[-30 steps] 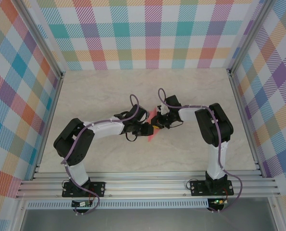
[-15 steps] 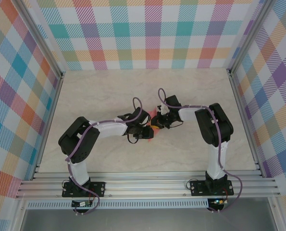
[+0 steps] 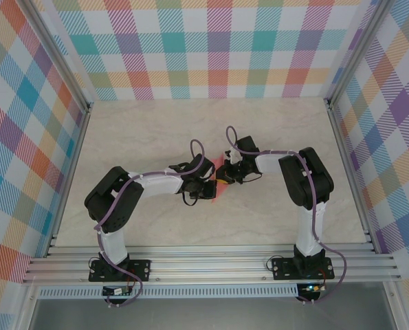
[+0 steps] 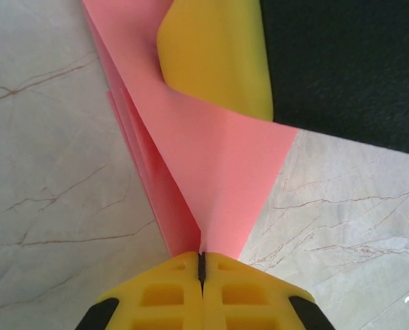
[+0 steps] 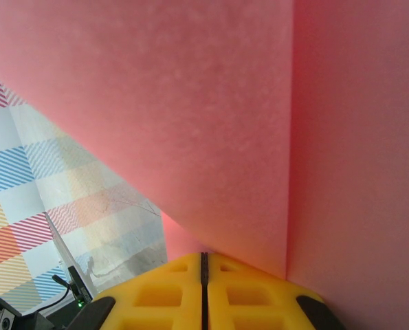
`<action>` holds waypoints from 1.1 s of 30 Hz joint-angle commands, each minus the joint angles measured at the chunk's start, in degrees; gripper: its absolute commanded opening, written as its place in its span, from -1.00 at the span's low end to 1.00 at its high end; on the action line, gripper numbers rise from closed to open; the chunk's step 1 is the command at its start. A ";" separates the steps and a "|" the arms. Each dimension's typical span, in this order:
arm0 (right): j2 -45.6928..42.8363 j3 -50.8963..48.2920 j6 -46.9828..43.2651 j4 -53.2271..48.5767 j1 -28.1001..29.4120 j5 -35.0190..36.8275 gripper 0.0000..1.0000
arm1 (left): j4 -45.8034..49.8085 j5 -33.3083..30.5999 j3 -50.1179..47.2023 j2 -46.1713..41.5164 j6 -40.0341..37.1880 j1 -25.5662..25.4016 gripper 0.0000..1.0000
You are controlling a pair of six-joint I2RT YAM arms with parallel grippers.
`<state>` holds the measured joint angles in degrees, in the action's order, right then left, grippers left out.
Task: Fold a paper plane with a square sheet of paper (pick it up from the middle)
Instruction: Fourth fold the wing at the center of the table.
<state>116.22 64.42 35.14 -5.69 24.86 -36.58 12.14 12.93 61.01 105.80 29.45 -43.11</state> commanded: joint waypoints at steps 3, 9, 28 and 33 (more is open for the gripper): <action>2.78 -0.79 -0.71 -5.64 0.06 4.75 -0.83 | 1.26 -1.24 -0.10 0.90 -0.27 -0.37 -1.00; 2.90 -0.97 -0.77 -5.99 0.05 5.35 -0.84 | 2.58 -2.14 -0.80 1.04 0.47 -0.27 -1.00; 3.69 -0.26 -1.63 -7.65 0.01 6.12 -0.84 | 6.43 -1.73 -3.88 2.25 3.65 -0.55 -1.00; 3.83 -0.26 -1.92 -8.19 0.06 6.44 -0.84 | 8.25 -3.41 -4.65 1.78 4.84 -0.85 -1.00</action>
<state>116.55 65.30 34.72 -7.38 24.88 -36.34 11.38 11.88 59.75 105.78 32.77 -43.11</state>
